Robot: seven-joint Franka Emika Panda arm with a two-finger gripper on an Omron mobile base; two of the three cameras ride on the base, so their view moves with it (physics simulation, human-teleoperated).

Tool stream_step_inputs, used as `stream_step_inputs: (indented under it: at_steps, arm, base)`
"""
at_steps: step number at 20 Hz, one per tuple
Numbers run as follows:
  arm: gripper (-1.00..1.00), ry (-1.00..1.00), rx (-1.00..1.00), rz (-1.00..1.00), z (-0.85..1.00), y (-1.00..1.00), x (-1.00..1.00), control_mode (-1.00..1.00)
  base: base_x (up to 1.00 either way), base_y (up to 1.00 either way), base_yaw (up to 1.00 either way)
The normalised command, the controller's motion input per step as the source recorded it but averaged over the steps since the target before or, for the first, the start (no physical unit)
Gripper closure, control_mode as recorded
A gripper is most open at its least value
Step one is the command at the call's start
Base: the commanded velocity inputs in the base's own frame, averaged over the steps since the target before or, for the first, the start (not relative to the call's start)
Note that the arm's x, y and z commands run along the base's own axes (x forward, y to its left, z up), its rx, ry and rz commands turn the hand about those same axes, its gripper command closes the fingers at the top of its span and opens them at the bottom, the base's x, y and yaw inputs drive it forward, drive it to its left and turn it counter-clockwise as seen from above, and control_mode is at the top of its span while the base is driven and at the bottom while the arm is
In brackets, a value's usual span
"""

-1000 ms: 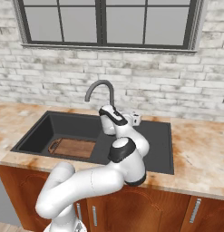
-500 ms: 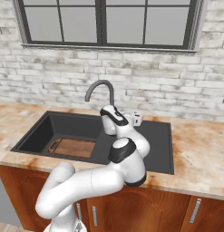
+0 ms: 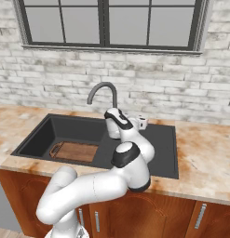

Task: Turn on the sink faucet with hot water and rinse the cutting board for ten seconds, then turn off the faucet. Push the cutting board to reach the water if necessary.

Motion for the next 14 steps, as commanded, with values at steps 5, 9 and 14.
stream_step_inputs:
  at_steps: [5,9,14]
  arm:
    - [-1.00,0.00,0.00,0.00,0.00,-0.35,0.00,-1.00]
    - [-1.00,0.00,0.00,0.00,0.00,-0.32,0.00,-1.00]
    - [-1.00,0.00,0.00,0.00,0.00,-0.27,0.00,-1.00]
  base:
    - [0.00,0.00,0.00]
    - [0.00,0.00,0.00]
    - [0.00,0.00,0.00]
